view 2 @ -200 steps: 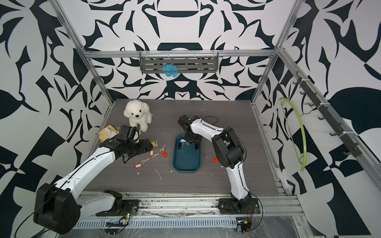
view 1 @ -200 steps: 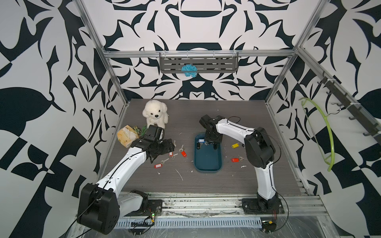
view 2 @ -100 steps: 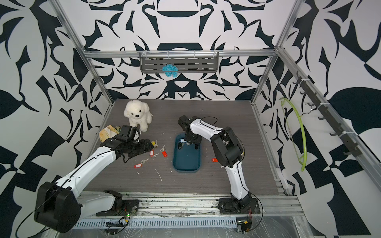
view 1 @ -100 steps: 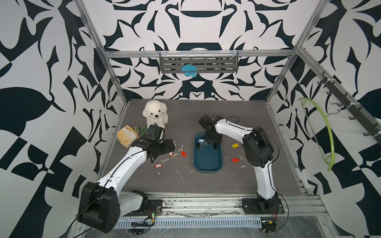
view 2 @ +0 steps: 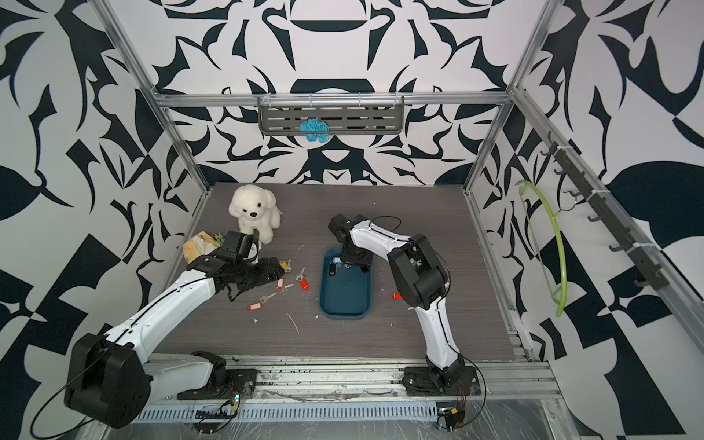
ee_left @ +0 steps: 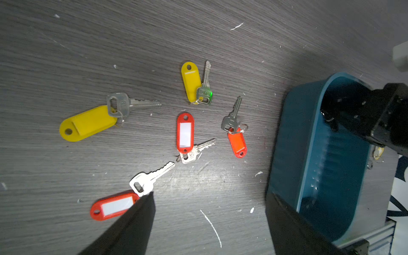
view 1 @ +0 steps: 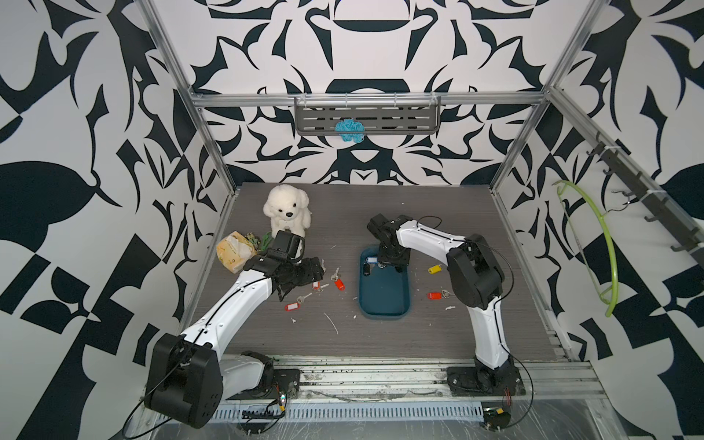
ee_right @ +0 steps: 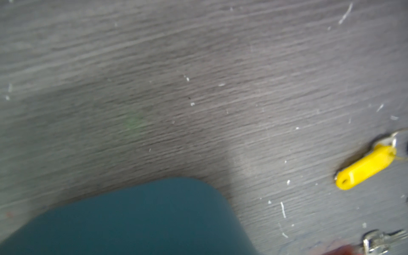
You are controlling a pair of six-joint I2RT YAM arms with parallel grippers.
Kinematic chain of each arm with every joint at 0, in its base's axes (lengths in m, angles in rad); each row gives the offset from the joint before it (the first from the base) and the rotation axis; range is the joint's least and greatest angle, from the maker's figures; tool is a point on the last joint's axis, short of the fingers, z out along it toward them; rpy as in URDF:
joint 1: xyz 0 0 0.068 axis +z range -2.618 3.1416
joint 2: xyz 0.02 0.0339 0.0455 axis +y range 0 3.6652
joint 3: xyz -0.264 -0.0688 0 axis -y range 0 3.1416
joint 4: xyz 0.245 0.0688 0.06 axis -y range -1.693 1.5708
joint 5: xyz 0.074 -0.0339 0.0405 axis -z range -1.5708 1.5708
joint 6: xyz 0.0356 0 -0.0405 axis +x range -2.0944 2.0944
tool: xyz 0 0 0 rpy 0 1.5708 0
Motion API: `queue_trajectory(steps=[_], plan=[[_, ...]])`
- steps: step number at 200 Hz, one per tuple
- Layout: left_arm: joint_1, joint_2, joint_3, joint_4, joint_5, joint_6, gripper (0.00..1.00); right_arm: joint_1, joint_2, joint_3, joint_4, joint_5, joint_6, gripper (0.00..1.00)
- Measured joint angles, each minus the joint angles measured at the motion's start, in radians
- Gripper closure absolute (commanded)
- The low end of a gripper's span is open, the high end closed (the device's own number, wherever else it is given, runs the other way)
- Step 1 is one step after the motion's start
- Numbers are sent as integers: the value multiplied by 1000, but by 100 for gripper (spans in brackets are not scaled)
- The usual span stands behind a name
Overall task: Take the keys out of the storage box
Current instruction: Pick up the key from the storage box.
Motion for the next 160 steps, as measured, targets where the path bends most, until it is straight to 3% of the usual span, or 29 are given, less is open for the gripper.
queue_trajectory(steps=[60, 160], plan=[[0, 0, 0, 0, 2, 0, 14, 0, -36, -26, 1, -1, -5, 100], [0, 0, 0, 0, 5, 0, 14, 0, -313, -132, -21, -1, -7, 100]])
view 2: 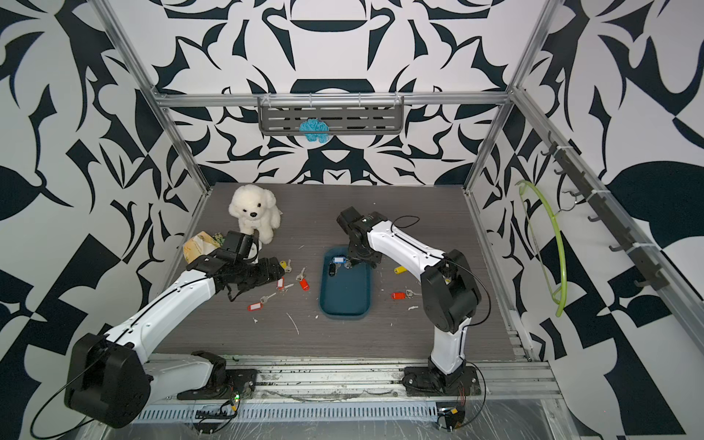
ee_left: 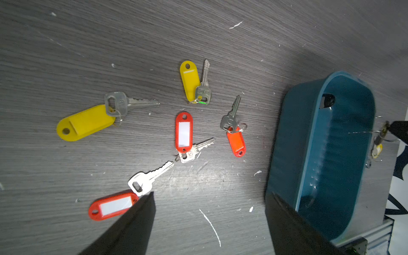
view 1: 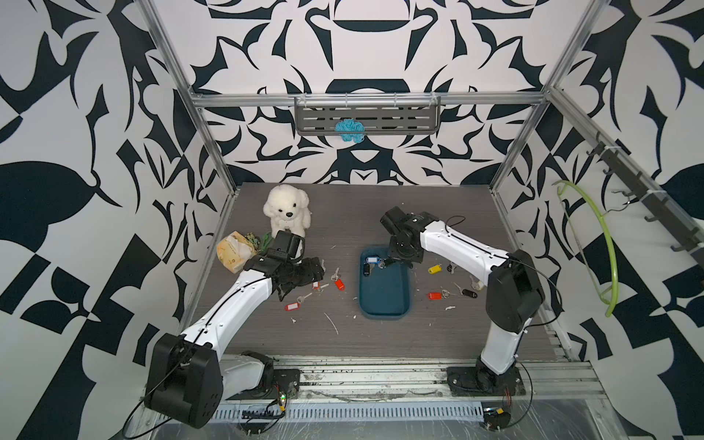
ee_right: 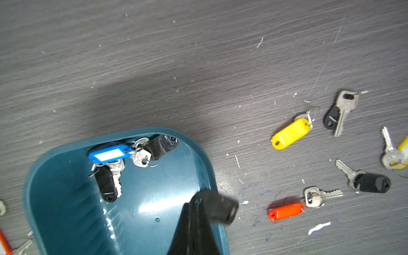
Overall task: Take the keys out of the storage box
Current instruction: Pick up the key from the storage box, then place the key at the center of the board.
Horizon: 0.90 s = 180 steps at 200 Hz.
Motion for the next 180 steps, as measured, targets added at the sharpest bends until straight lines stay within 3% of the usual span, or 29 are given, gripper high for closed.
queue_trajectory(steps=[47, 99, 129, 171, 180], plan=[[0, -2, -3, 0, 1, 0, 14, -67, -66, 0, -6, -12, -48, 100], [0, -2, -5, 1, 10, 0, 14, -343, -107, -35, 37, -47, -152, 100], [-1, -2, -9, 12, 19, 0, 14, -452, -58, -81, 89, -89, -200, 100], [-13, -8, -18, 31, 28, 0, 14, -500, 60, -87, 166, -142, -251, 100], [-16, -8, -19, 31, 30, 0, 14, -505, 77, -85, 176, -149, -258, 88]])
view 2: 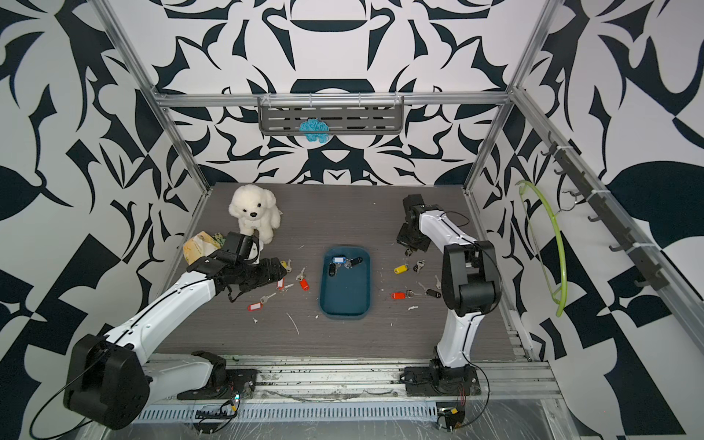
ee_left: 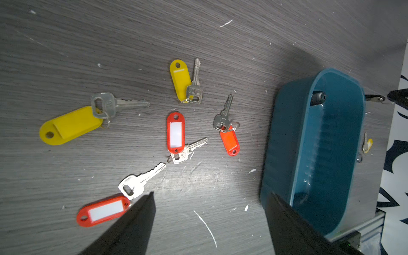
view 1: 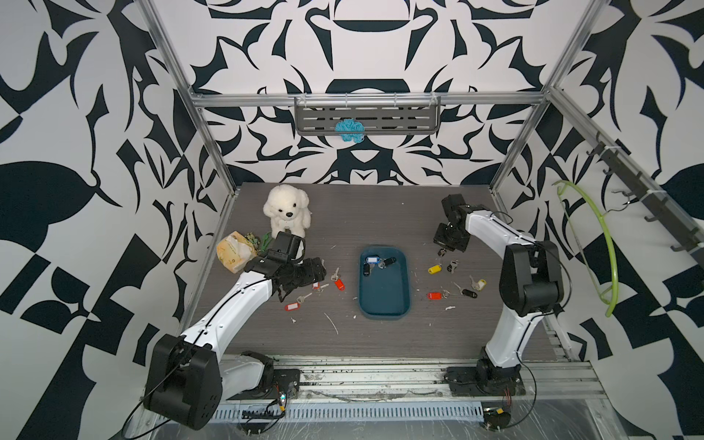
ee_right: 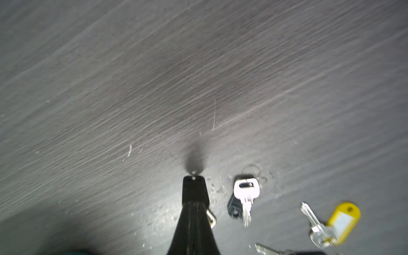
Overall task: Take the keys out of the storage box
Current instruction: Place the key at the center of the board.
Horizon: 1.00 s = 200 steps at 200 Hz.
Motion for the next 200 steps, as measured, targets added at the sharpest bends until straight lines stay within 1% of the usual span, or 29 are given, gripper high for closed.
queue_trajectory(steps=[10, 18, 30, 44, 68, 83, 111, 128, 132, 140, 172, 200], plan=[[-5, 0, 0, 2, 2, 0, 14, -5, 15, 2, 9, -12, -3, 70], [-10, 0, 0, 4, 3, 0, 14, -9, 23, 2, 14, -20, -11, 61], [-19, 0, 0, 6, 4, 0, 14, -11, 27, 2, 16, -30, -20, 53], [-33, 0, 0, 6, 4, 0, 14, -12, 20, 2, 18, -38, -32, 49], [-71, 3, 8, -1, -10, 8, 14, -12, -32, -2, 18, -45, -46, 48], [-117, 21, 51, -27, -41, 26, 14, -12, -97, -17, 18, -43, -48, 49], [-209, 84, 192, -71, -102, 51, 14, -12, -301, -95, 6, -37, -53, 56], [-255, 128, 275, -80, -131, 56, 14, -12, -435, -139, -10, -35, -53, 58], [-266, 139, 292, -84, -138, 56, 18, -12, -472, -152, -13, -35, -55, 58], [-286, 161, 328, -88, -155, 58, 19, -12, -538, -176, -19, -34, -57, 59], [-375, 297, 489, -111, -200, 56, 22, -16, -767, -257, -73, -21, -81, 60], [-449, 462, 631, -130, -220, 33, 24, -18, -880, -310, -122, 6, -116, 60]])
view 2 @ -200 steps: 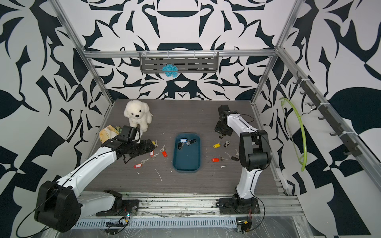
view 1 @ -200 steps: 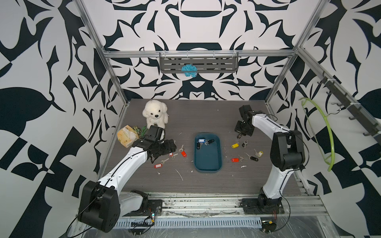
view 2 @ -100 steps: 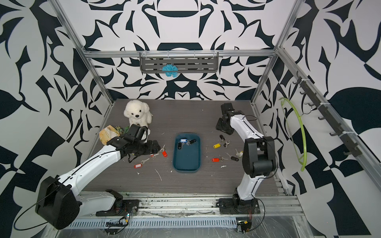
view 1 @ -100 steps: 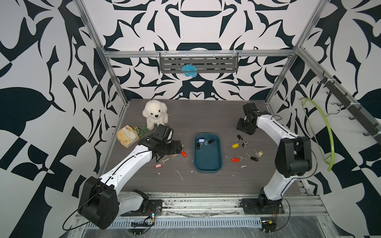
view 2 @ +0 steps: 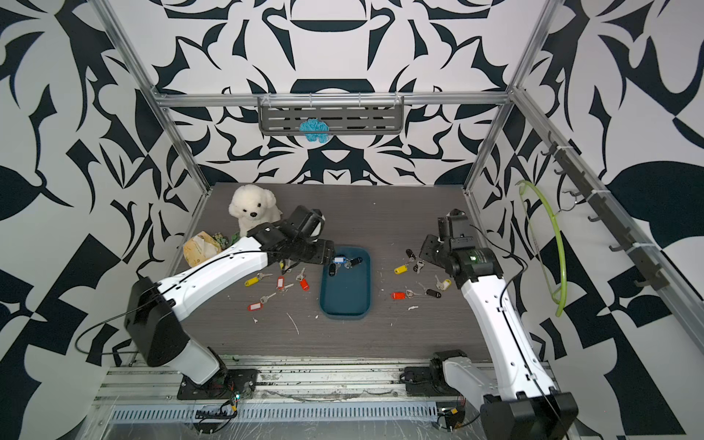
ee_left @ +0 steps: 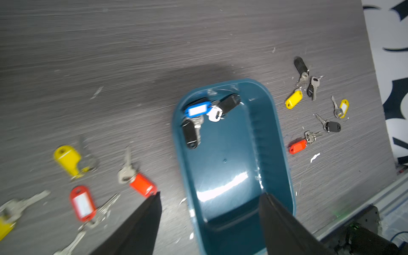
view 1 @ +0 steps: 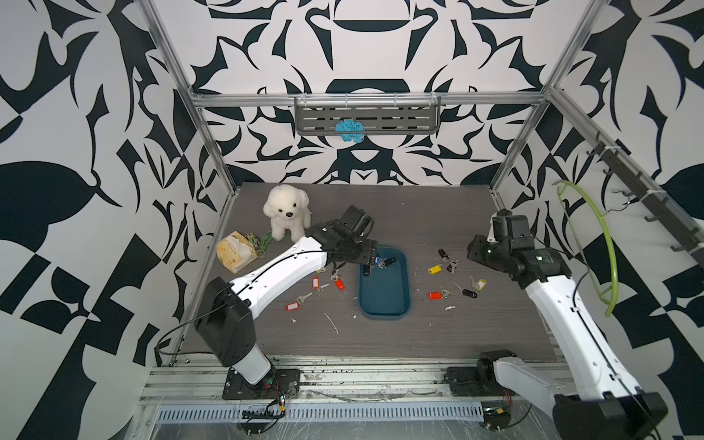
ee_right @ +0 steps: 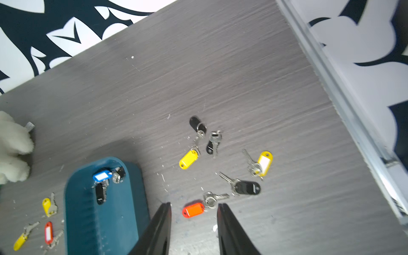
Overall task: Take the keys out of the storage box
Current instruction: Place the key at the center of the board, then pick up the key from the storage box.
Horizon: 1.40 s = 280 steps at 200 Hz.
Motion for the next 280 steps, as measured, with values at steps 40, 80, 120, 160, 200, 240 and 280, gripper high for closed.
queue_trajectory(steps=[40, 80, 120, 160, 200, 240, 280], plan=[[-76, 247, 197, -61, -9, -37, 26, -9, -35, -63, -29, 22, -48, 62], [-88, 400, 323, -156, -25, -95, 26, -11, -27, -98, -37, 20, -76, 63], [-85, 422, 318, -190, -86, -292, 25, -11, -27, -147, -34, 6, -86, 64], [-86, 445, 302, -166, -130, -468, 24, -13, -29, -172, -23, -11, -93, 66], [-86, 551, 385, -162, -137, -521, 25, -13, -29, -191, -11, -30, -98, 68], [-84, 583, 413, -129, -136, -538, 31, -13, -29, -193, 2, -45, -102, 69], [-82, 599, 430, -79, -137, -527, 33, -13, -29, -196, 6, -58, -108, 70]])
